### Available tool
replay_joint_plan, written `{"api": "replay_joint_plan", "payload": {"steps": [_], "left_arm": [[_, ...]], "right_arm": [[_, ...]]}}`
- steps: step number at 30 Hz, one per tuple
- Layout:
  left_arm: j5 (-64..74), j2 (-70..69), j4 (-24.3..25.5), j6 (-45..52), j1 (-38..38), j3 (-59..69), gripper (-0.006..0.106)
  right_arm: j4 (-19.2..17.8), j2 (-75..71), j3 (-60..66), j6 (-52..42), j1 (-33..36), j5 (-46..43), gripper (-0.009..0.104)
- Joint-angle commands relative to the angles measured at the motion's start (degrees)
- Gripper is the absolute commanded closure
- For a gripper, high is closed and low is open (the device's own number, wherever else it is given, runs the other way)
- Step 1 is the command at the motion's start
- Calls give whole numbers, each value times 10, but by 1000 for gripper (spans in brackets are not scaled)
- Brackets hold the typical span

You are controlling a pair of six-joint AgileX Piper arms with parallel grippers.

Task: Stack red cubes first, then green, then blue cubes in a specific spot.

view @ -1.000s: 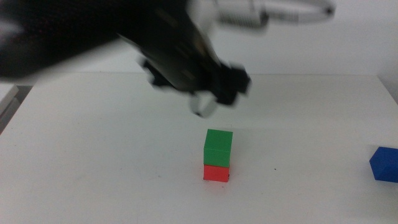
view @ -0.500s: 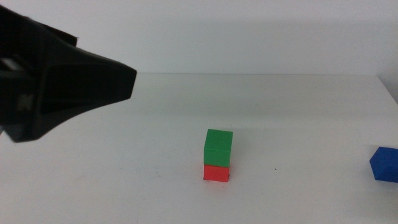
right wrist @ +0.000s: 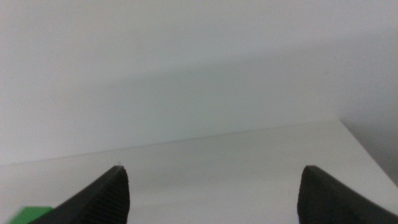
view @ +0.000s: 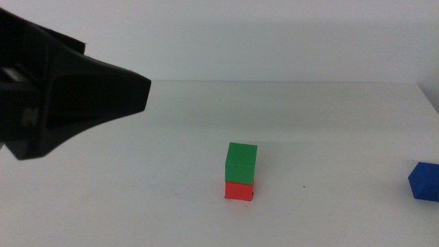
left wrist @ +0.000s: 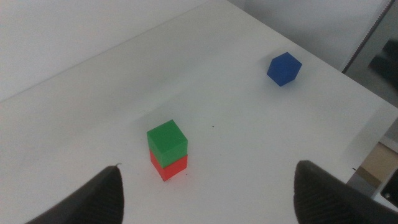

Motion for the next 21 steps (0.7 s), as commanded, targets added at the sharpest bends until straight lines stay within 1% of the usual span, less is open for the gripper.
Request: {"api": "replay_joint_plan", "payload": {"steps": [1, 4, 5, 7, 12, 13, 14, 17, 21], "left_arm": [[-8, -3, -2, 0, 0, 1, 7], [-8, -3, -2, 0, 0, 1, 7], [-8, -3, -2, 0, 0, 1, 7], [-8, -3, -2, 0, 0, 1, 7], [-8, -3, -2, 0, 0, 1, 7], [-8, -3, -2, 0, 0, 1, 7], [-8, -3, -2, 0, 0, 1, 7], [-8, -3, -2, 0, 0, 1, 7], [-8, -3, -2, 0, 0, 1, 7]], "right_arm": [[-13, 68, -93, 28, -5, 86, 2], [-16, 193, -230, 22, -5, 280, 2], [-21, 223, -260, 15, -5, 317, 2], [-29, 286, -317, 8, -5, 360, 2], [-18, 389, -384, 8, -5, 319, 2], [-13, 404, -386, 8, -5, 301, 2], [-13, 424, -386, 8, -5, 261, 2], [-13, 451, -386, 8, -5, 209, 2], [-10, 470, -386, 8, -5, 185, 2]]}}
